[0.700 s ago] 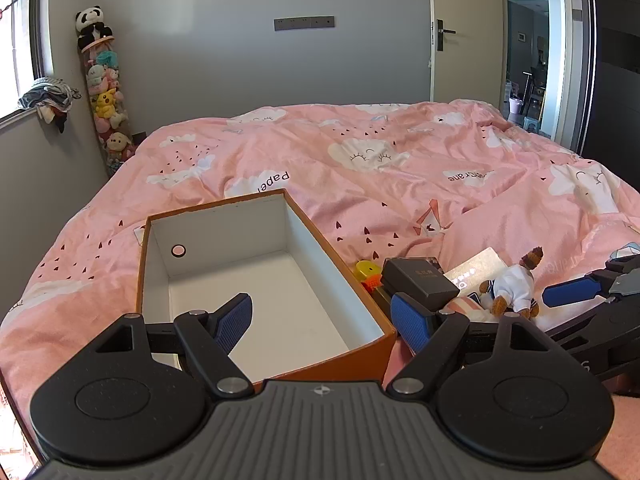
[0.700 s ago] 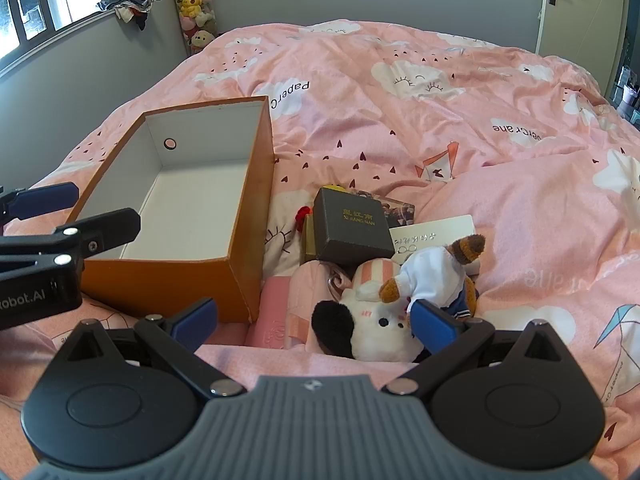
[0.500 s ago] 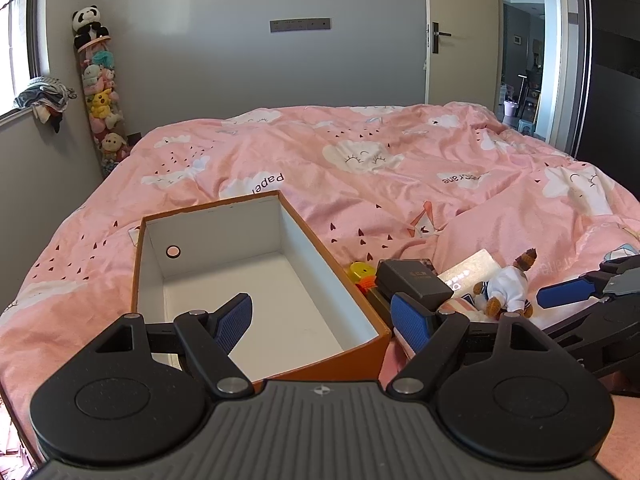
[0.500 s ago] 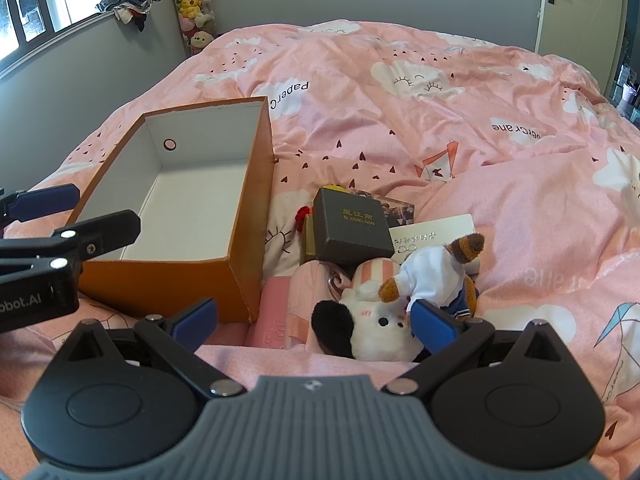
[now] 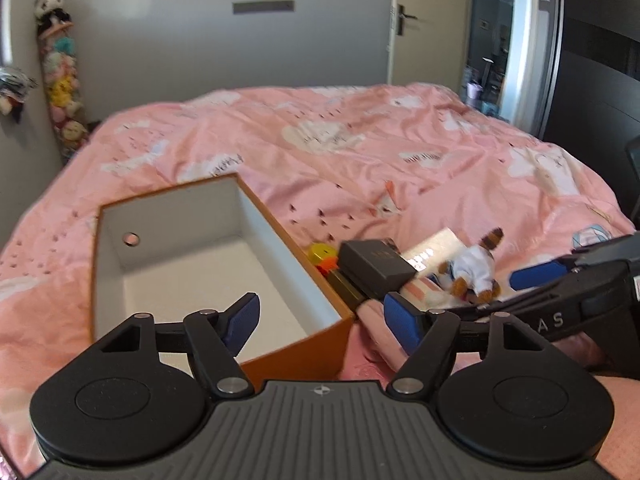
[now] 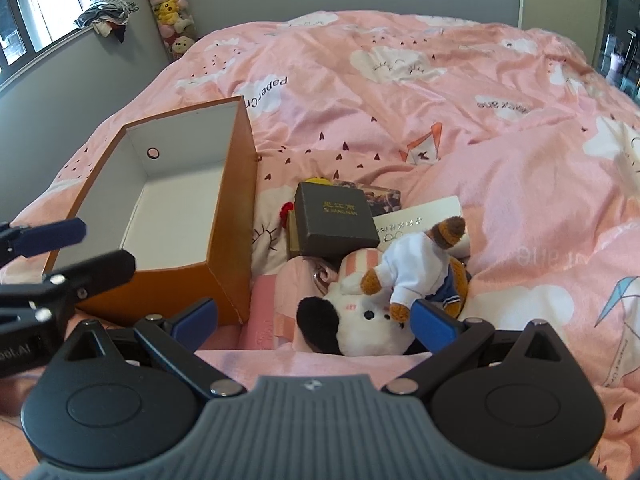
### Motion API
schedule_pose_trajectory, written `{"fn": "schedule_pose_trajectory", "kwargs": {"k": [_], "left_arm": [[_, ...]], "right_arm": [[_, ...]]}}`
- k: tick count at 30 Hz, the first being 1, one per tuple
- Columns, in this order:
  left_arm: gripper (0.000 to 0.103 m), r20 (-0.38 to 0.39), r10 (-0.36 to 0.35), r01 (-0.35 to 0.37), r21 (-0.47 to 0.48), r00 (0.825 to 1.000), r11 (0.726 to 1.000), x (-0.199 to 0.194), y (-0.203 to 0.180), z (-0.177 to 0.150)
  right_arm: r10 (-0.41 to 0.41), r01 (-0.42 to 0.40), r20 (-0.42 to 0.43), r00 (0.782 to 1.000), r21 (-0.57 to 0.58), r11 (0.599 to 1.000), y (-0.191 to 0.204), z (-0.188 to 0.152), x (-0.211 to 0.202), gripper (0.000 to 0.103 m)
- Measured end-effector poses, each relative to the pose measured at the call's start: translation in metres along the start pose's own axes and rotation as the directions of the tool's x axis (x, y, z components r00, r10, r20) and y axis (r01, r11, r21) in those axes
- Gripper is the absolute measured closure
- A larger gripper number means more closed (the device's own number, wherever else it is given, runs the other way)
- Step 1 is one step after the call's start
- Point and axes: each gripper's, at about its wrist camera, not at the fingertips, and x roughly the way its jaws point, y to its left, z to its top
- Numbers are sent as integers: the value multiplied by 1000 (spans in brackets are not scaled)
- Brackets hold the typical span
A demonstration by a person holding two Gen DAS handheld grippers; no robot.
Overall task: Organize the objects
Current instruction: 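Reach the left gripper toward the white glasses case beside the box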
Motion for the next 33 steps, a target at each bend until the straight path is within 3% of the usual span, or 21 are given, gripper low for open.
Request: {"fn": "schedule_pose_trajectory", "kwargs": {"k": [2,6,9,11,15,20,23,30,33], "left_arm": [[41,-38,-39,38,-10,999,999,9,3,3],[62,-97,-86,88,20,992,996,29,3,14],[62,-131,-157,160,14,979,987,46,6,29],[62,-144,-180,186,31,973,982,57,5,40],[70,-192,-219,230,39,957,972,87,5,54],[70,-254,-265,279,20,930,960,119,7,66],[70,-282,-278,299,32,918,954,135,5,73],[63,-337,-279,331,105,899,938,162,-9,80],[62,-336,-295,353,126,894,927,169,-16,82]], "right_arm": [[6,-6,-11,1000,-1,1000,-2,2,3,2],[23,-25,-49,999,-26,999,-6,14,15,19],[41,-46,-89,995,-50,998,-11,29,28,28],[46,-53,-111,993,-58,997,-14,40,37,29],[79,-85,-156,985,-32,996,-25,61,59,40],[25,-35,-179,983,-51,998,-35,78,85,50],[31,-39,-205,978,-34,999,-48,84,100,55],[-29,22,-219,975,-31,999,-80,95,110,55],[-75,75,-210,975,-8,997,-100,98,106,47]]}}
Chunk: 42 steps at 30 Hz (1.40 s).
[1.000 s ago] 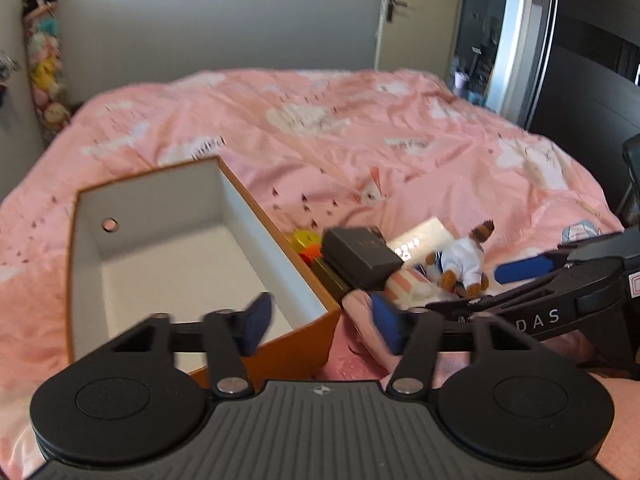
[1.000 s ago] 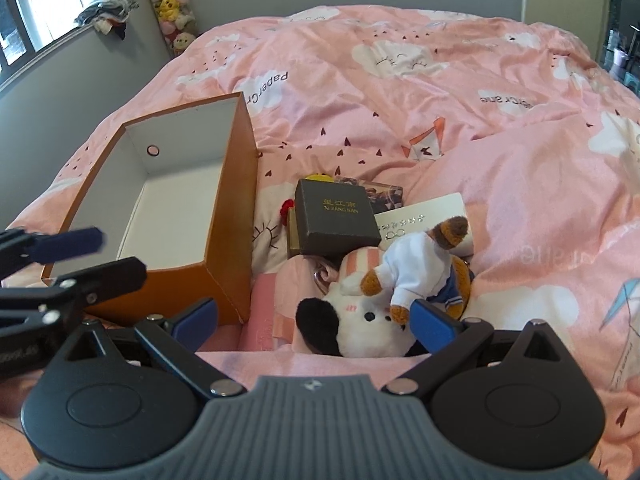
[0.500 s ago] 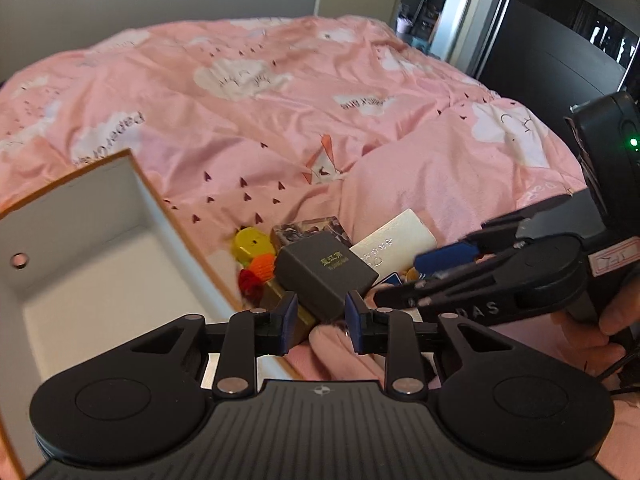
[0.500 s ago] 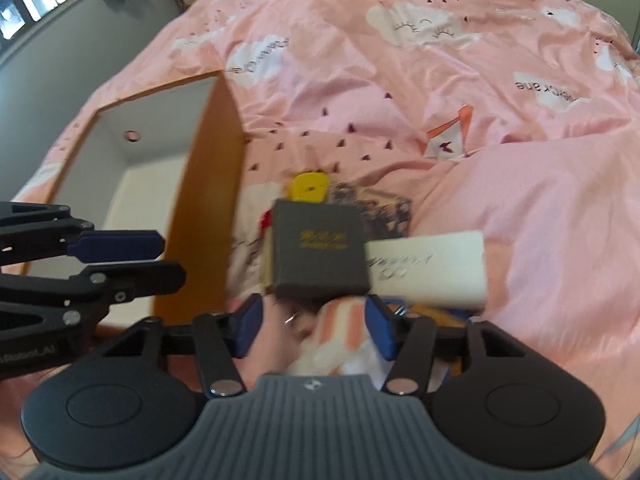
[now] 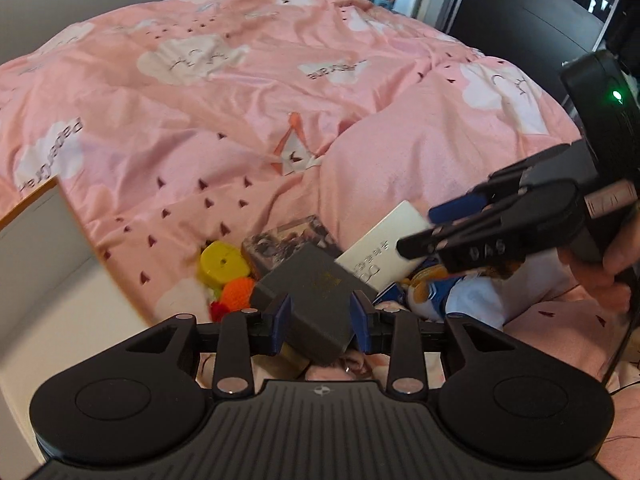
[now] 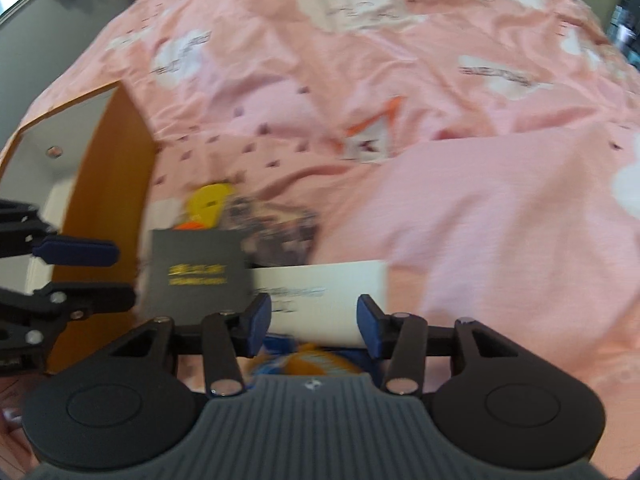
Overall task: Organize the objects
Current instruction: 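Reach the left gripper toward the white glasses case beside the box, then grasp the white glasses case with the left gripper while the right gripper grasps the tan block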
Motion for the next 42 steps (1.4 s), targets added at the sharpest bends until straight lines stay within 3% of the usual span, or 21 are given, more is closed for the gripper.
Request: {"fn": "schedule_pose_trajectory", "kwargs": {"k": [1,2,4,7,10,13,15,19,24,28,31,37,42], "left_arm": [[60,3,-6,6,11,1000,1000,2,-2,2],[59,9,-14,14,23,1000,1000,3,-4,4],[56,15,-28,27,61,999,998,8,-9,8],[56,17,-22,20,112,1000,994,16,-19,13],[53,13,-25,23,142,1000,990,24,-25,16],[48,5,-26,25,155,1000,988,30,-29,18],[44,8,-8,6,177,1000,984,33,-33,18],[38,-4,-2,3,195,1000,981,39,-38,18],[31,0,16,-16,251,1000,968,47,-46,20],[26,0,37,-36,312,999,950,60,-52,21],[23,-11,69,-59,391,998,919,72,-59,20],[25,-73,30,11,501,997,865,91,-57,32],[29,-114,-16,69,475,993,877,104,-51,37]], "right_arm": [[-20,20,0,1000,19,1000,-7,0,0,38],[-33,33,1,999,39,999,-15,0,0,36],[-30,32,-22,999,83,996,-28,-2,7,36],[54,-46,-49,997,164,985,-41,-5,22,39],[88,-74,-78,993,174,982,-37,-9,40,39],[90,-74,-85,992,182,980,-34,-11,53,32],[83,-68,-71,994,188,980,-33,-10,51,37],[119,-116,1,993,231,966,-40,-11,31,57],[179,-198,102,979,238,951,-34,-9,3,69],[168,-192,143,975,177,965,-20,-7,-8,70],[167,-192,147,975,172,966,-19,-5,-7,70],[186,-211,147,972,176,962,-23,-6,-5,70],[185,-213,151,971,200,956,-30,-7,-1,70]]}}
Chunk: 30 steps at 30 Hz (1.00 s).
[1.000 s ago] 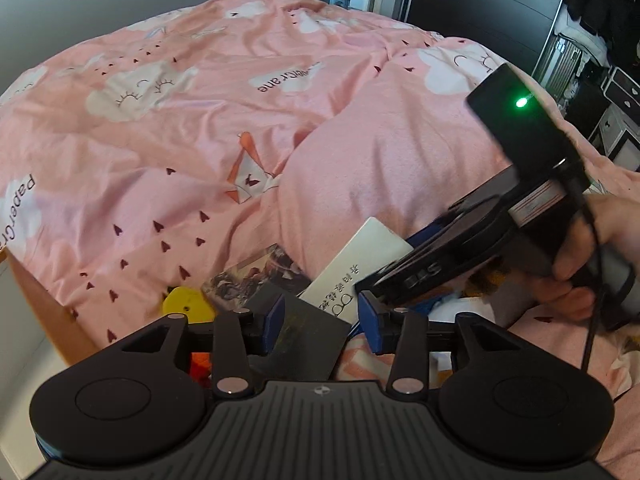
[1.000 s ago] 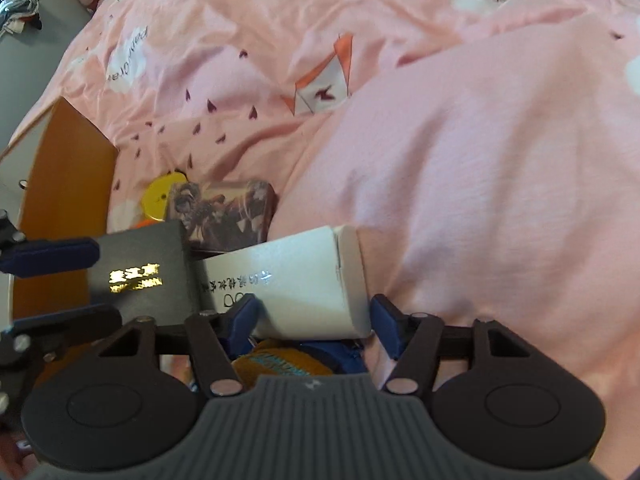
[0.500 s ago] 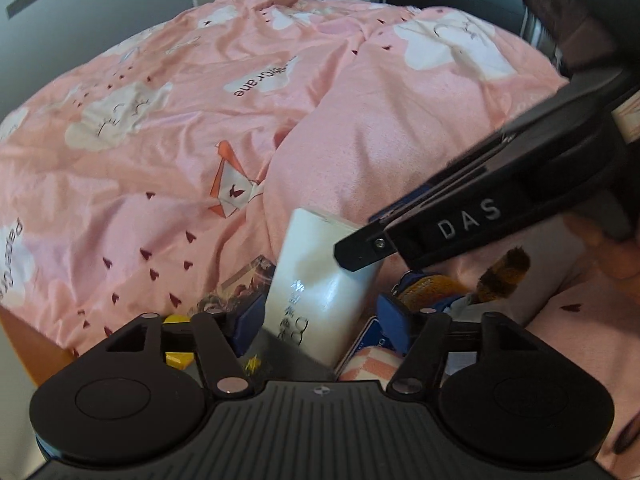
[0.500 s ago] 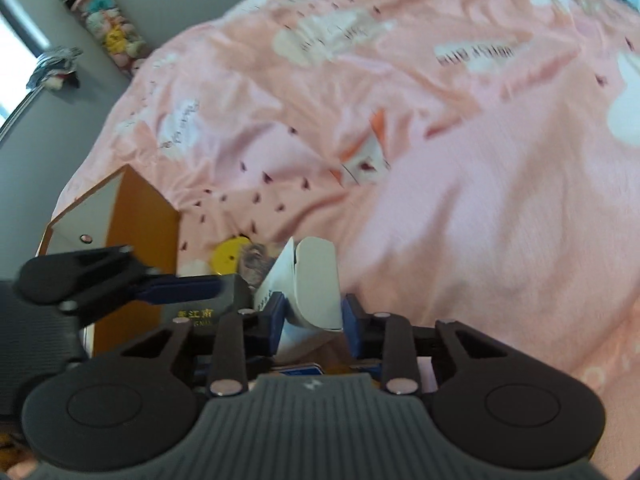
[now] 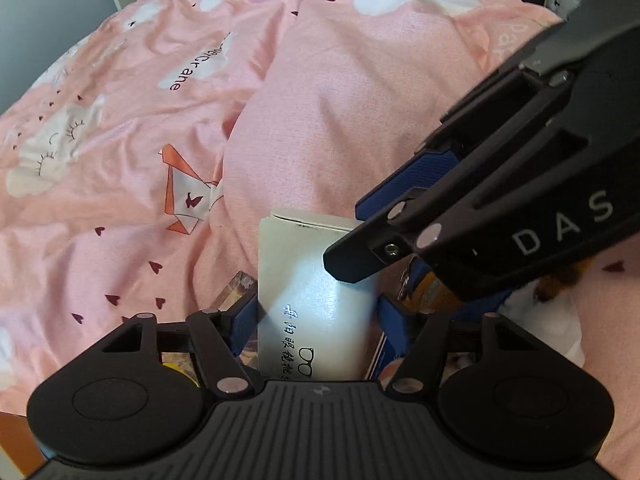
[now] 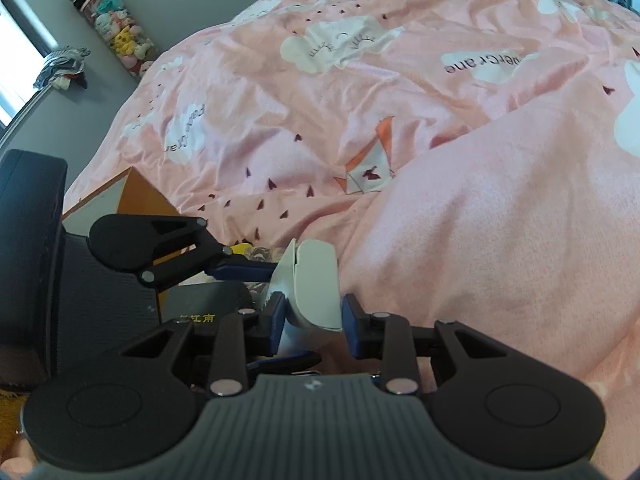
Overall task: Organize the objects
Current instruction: 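Grasp the white glasses case with the left gripper while the right gripper grasps the tan block, then lower the glasses case into the box and open the left gripper while the right carries the tan block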
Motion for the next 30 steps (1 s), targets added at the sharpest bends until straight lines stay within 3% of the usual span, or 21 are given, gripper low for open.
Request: {"fn": "schedule_pose_trajectory", "kwargs": {"k": [3,7,14,18,23,25,30], "left_arm": [[30,33,30,-29,-37,999,999,-8,0,0],[30,106,36,-25,-104,994,994,-32,10,8],[30,169,119,-97,-134,978,986,-74,18,18],[30,211,177,-143,-169,961,975,-105,29,21],[30,254,260,-211,-203,932,956,-154,38,18],[30,253,280,-229,-215,926,949,-173,42,11],[30,197,340,-291,-239,920,926,-211,46,-18]], "right_arm": [[26,-28,27,999,61,998,-9,2,-7,66],[15,-23,108,994,71,997,-8,7,-30,40],[35,-48,205,978,62,997,8,18,-69,35],[0,-12,245,970,48,999,16,22,-87,35],[23,-20,125,992,-29,999,37,15,-63,38],[52,-48,61,997,-73,996,50,5,-47,47],[142,-163,-136,980,-156,974,84,-23,-5,65]]}}
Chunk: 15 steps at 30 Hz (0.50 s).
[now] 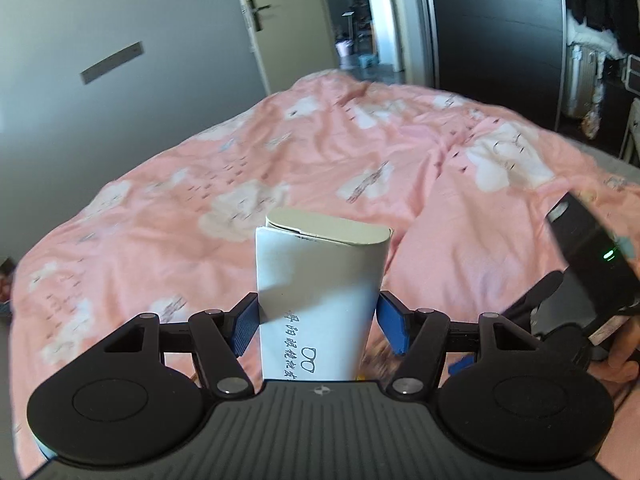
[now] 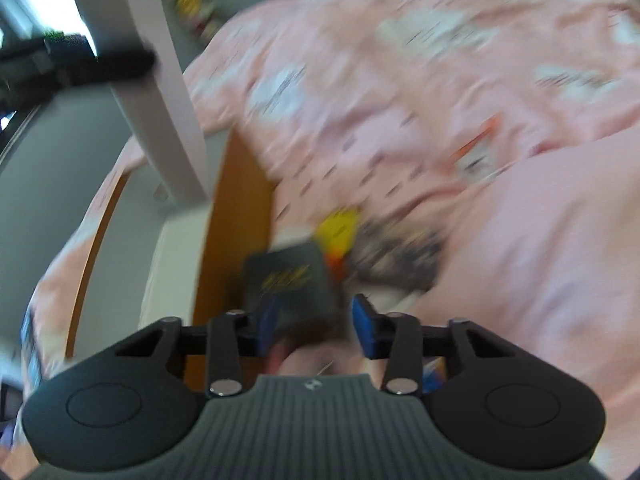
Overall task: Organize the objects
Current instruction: 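Lower the glasses case into the box and open the left gripper while the right carries the tan block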
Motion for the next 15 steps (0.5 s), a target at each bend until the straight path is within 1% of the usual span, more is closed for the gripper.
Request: {"fn": "schedule_pose_trajectory", "kwargs": {"k": [2,4,6,8,10,12,15], "left_arm": [[30,-46,23,-23,-13,999,1000,-8,8,-13],[30,-97,45,-47,-17,994,999,-10,15,-31],[30,-160,77,-80,-15,984,997,-5,20,-50],[30,-221,103,-107,-6,970,994,0,24,-71],[30,-270,117,-120,6,956,993,7,29,-90],[30,-303,124,-121,29,945,992,11,34,-106],[30,-341,130,-112,72,931,991,21,34,-121]], "right_arm": [[40,-41,-81,996,-6,999,8,-6,21,68],[45,-47,-146,988,-8,999,13,-8,40,70],[35,-35,-196,980,3,999,15,-9,56,70],[43,-43,-221,974,4,999,17,-10,65,70],[32,-33,-214,976,-5,999,21,-8,71,70],[23,-23,-188,982,2,1000,19,-1,74,69],[-44,47,-117,992,25,999,13,10,75,68]]}}
